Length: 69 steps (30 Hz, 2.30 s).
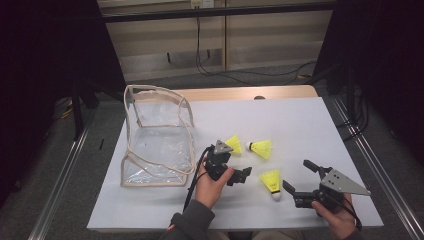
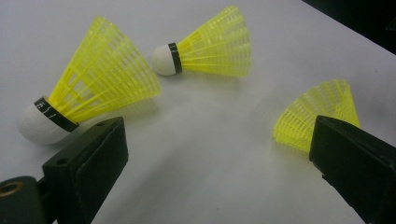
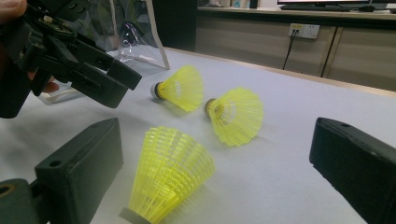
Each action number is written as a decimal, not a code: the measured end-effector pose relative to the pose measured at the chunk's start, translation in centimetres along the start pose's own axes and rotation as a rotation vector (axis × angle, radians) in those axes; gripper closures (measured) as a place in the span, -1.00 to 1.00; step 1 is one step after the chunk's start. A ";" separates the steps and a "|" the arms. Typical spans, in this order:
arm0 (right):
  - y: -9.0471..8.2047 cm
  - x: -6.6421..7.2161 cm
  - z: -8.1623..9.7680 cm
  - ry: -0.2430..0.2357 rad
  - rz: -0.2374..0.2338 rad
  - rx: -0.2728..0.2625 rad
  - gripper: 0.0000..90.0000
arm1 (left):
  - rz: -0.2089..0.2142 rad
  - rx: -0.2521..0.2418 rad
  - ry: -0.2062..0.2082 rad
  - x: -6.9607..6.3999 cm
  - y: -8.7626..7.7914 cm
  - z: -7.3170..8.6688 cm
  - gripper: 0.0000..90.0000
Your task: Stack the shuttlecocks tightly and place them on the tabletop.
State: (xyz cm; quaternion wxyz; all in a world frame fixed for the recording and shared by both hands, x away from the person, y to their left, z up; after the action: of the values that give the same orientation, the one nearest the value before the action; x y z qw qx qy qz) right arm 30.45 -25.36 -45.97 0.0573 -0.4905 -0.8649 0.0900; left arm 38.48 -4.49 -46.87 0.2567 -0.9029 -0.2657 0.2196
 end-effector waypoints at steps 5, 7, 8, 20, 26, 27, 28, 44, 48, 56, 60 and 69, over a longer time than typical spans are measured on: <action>0.0 0.0 0.0 0.000 0.000 0.000 -0.96 | 0.014 0.008 0.010 -0.2 -0.1 0.3 -0.90; 0.0 0.0 0.0 -0.001 -0.001 -0.003 -0.96 | 0.015 0.009 0.001 -0.2 -0.1 0.5 -0.90; 0.0 0.0 0.0 0.000 -0.001 -0.004 -0.96 | 0.011 0.010 0.000 -0.1 -0.1 0.6 -0.90; 0.0 0.1 0.0 -0.003 -0.006 -0.003 -0.95 | 0.026 0.024 0.007 -0.2 -0.6 1.5 -0.90; 0.0 0.1 0.0 -0.003 -0.008 -0.002 -0.95 | 0.052 0.033 0.010 -0.7 -0.8 2.0 -0.90; 0.0 0.2 0.0 -0.001 -0.008 -0.004 -0.95 | 0.050 0.033 0.010 -0.7 -0.9 2.1 -0.90; 0.0 0.2 0.0 -0.001 -0.007 -0.003 -0.95 | 0.052 0.025 0.006 -0.7 -1.0 2.1 -0.90; 0.0 0.1 0.0 -0.002 -0.005 -0.004 -0.95 | 0.082 0.030 0.038 -1.3 -1.9 3.0 -0.90; 0.0 0.1 0.0 -0.001 -0.005 -0.004 -0.95 | 0.097 0.042 0.051 -1.4 -2.2 3.2 -0.90; 0.0 0.1 -0.1 -0.003 -0.005 -0.005 -0.95 | 0.100 0.056 0.070 -1.4 -2.7 4.0 -0.90; 0.0 0.1 -0.1 -0.001 -0.004 -0.004 -0.95 | 0.101 0.054 0.077 -1.3 -3.2 4.0 -0.90; 0.0 0.2 -0.1 -0.004 -0.004 -0.002 -0.95 | 0.123 0.068 0.090 -1.3 -3.9 4.7 -0.90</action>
State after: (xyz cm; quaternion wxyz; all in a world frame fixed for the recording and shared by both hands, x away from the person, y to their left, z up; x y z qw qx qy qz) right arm 30.33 -25.20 -45.87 0.0553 -0.4887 -0.8661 0.0900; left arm 33.57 -0.77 -47.83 0.2850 -0.9172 -0.1905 0.2030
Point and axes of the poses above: each handheld gripper's, and its own axes: y roughly forward along the jaws, z roughly out of its underside, x roughly to its left, the point moved 7 cm from there along y, roughly forward along the jaws, and after that the axes turned 2 degrees about z, right-handed, at the moved point
